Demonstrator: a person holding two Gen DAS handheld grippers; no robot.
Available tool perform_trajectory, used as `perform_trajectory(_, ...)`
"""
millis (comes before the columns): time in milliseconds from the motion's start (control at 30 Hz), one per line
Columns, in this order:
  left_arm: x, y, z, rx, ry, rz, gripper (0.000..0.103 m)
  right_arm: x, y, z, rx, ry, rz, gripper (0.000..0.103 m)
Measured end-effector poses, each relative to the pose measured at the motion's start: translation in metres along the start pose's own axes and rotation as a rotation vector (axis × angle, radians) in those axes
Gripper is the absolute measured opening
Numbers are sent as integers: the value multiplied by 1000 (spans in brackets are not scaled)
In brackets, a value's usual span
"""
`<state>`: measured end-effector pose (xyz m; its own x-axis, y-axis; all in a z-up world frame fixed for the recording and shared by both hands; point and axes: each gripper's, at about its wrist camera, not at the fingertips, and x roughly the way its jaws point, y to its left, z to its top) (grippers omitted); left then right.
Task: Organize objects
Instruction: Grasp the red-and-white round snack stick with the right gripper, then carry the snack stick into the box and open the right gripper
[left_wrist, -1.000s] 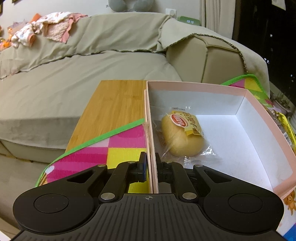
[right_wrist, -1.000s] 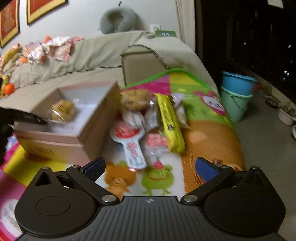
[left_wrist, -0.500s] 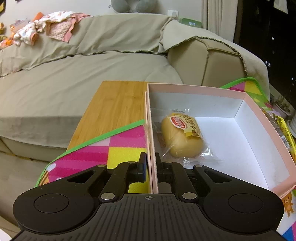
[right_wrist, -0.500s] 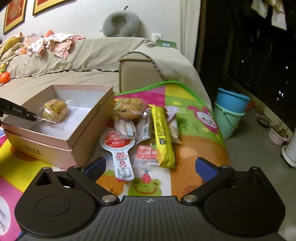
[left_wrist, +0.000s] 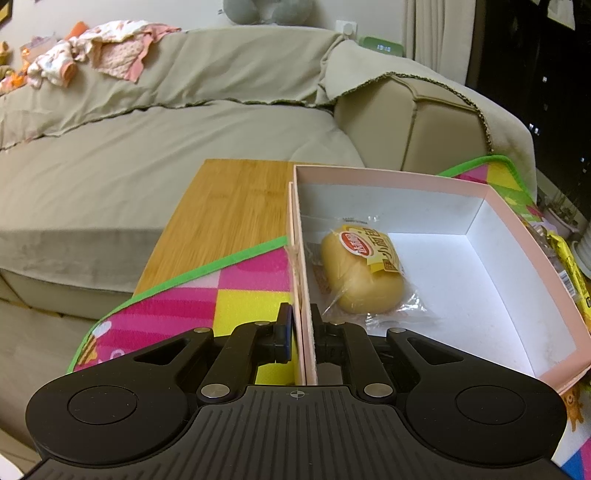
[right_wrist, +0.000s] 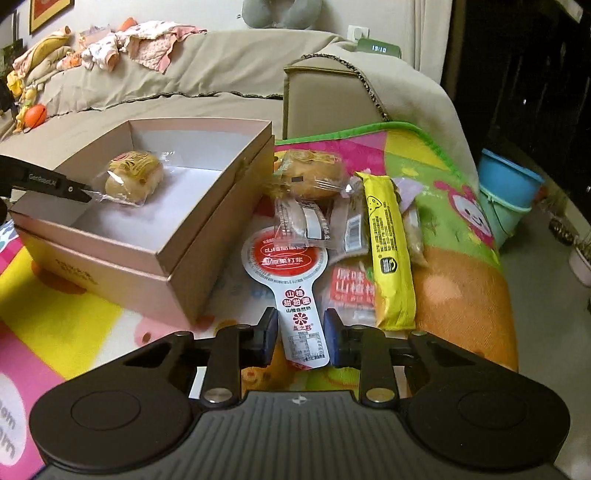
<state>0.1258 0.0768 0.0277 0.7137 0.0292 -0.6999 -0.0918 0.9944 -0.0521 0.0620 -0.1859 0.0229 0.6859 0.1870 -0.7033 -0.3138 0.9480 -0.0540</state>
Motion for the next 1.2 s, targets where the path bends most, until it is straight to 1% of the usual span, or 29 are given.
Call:
perform_trajectory(233, -1, 1, -1, -4, -2, -4, 10, -35, 6, -32, 6, 61, -21, 24)
perform_trajectory(300, -1, 2, -1, -5, -2, -4, 10, -45, 10, -38, 6, 78, -10, 24)
perform_trajectory(400, -1, 2, -1, -6, -2, -6, 10, -54, 14, -41, -15, 61, -14, 27)
perform_trajectory(467, -1, 2, -1, -5, -1, -5, 10, -52, 16, -36, -32, 32, -44, 43)
perform_trajectory(500, -1, 2, -1, -5, -1, -5, 10, -50, 15, -33, -33, 20, -49, 48)
perform_trajectory(533, -1, 1, -1, -4, 0, -5, 10, -46, 15, -30, -33, 5, -44, 56)
perform_trajectory(567, -1, 1, -1, -4, 1, -5, 10, -42, 14, -27, -33, -4, -40, 60)
perform_trajectory(700, -1, 1, -1, -4, 1, -4, 10, -17, 14, -15, -34, -9, -35, 61)
perform_trajectory(767, -1, 1, 0, -2, 1, -4, 10, -8, 11, -13, -15, -3, -27, 62)
perform_trajectory(833, -1, 1, 0, -2, 1, -4, 10, -6, 6, -11, 11, -1, -11, 61)
perform_trajectory(1000, -1, 2, -1, -6, -1, -5, 10, -25, 2, -16, 27, -1, -2, 60)
perform_trajectory(1100, 0, 2, -1, -15, -2, -7, 10, -46, 2, -18, 20, 2, 5, 60)
perform_trajectory(1200, 0, 3, -1, -22, -3, -9, 10, -70, 2, -13, 13, -17, 17, 60)
